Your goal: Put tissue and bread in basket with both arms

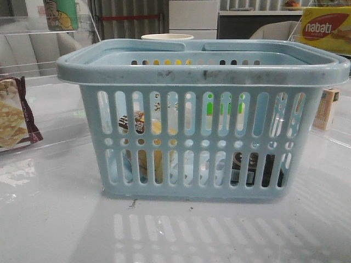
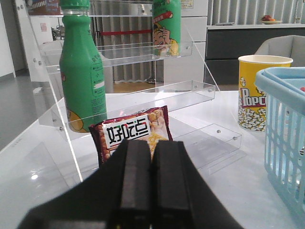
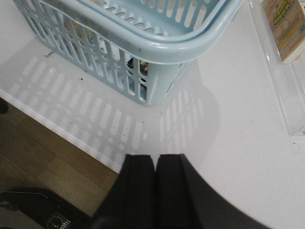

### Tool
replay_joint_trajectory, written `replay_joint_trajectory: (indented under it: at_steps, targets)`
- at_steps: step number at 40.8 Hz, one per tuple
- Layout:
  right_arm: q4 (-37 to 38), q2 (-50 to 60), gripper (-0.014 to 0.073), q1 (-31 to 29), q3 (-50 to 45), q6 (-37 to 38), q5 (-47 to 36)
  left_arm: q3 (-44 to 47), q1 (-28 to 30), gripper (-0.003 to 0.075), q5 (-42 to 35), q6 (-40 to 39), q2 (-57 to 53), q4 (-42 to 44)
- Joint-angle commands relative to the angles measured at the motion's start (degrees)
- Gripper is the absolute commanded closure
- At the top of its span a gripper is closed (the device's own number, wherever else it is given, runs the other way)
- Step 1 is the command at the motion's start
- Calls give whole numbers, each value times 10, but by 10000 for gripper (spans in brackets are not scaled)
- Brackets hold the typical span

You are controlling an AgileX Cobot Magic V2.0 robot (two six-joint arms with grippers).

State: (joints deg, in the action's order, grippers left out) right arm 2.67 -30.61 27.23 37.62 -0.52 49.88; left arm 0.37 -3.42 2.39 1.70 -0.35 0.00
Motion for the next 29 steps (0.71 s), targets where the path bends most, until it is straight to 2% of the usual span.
replay_joint_trajectory:
  at_steps: [1, 24, 27, 29]
  targets:
    - [6, -1, 541, 1, 16, -5, -36, 0, -4, 624, -53, 1, -11, -5]
    - [6, 6, 541, -1, 13, -5, -36, 0, -4, 624, -53, 1, -11, -5]
    - [23, 22, 541, -19, 0, -5, -53, 0, -4, 624, -53, 1, -11, -5]
    - [25, 42, 541, -47, -15, -5, -93, 0, -4, 624, -53, 1, -11, -5]
